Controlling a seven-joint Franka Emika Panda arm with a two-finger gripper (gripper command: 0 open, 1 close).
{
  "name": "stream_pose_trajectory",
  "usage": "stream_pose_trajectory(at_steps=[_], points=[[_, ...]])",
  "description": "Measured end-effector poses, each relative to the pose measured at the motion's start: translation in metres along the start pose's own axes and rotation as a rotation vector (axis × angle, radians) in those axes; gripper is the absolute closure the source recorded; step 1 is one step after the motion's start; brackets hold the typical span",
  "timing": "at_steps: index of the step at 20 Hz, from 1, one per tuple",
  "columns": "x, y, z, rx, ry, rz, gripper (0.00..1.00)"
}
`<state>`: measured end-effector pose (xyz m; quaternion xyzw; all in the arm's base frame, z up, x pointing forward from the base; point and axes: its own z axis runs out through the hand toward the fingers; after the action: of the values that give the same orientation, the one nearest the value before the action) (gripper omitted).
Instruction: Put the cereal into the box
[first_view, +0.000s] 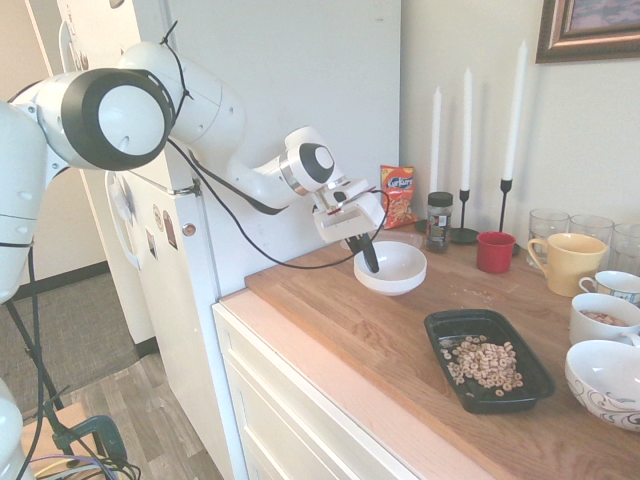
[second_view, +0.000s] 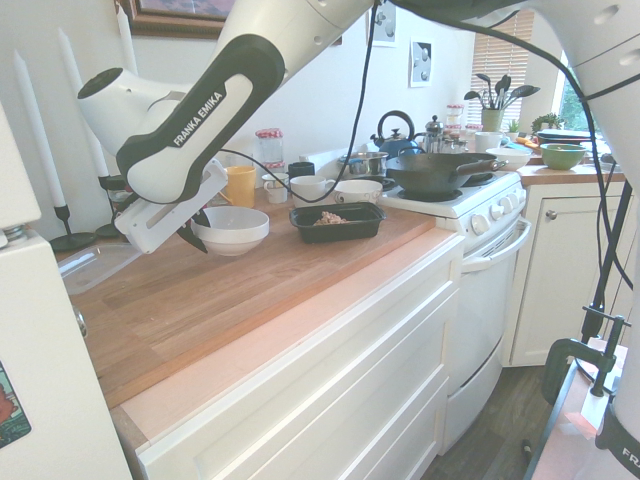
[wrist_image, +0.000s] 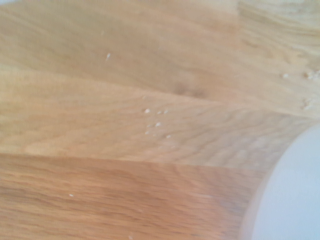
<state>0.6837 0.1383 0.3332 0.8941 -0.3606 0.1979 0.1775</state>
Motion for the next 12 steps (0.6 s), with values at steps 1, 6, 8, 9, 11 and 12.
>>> stream_pose_trajectory(at_steps=[1, 6, 8, 9, 11, 12], points=[[-0.001, -0.004, 0.006, -0.005, 0.000, -0.006, 1.00], [0.000, -0.016, 0.026, -0.025, 0.004, -0.027, 1.00], [0.001, -0.018, 0.027, -0.030, 0.004, -0.032, 0.00], [0.000, -0.018, 0.027, -0.032, 0.004, -0.033, 0.00], [0.000, -0.019, 0.027, -0.034, 0.003, -0.033, 0.00], [0.000, -0.019, 0.027, -0.034, 0.003, -0.033, 0.00]])
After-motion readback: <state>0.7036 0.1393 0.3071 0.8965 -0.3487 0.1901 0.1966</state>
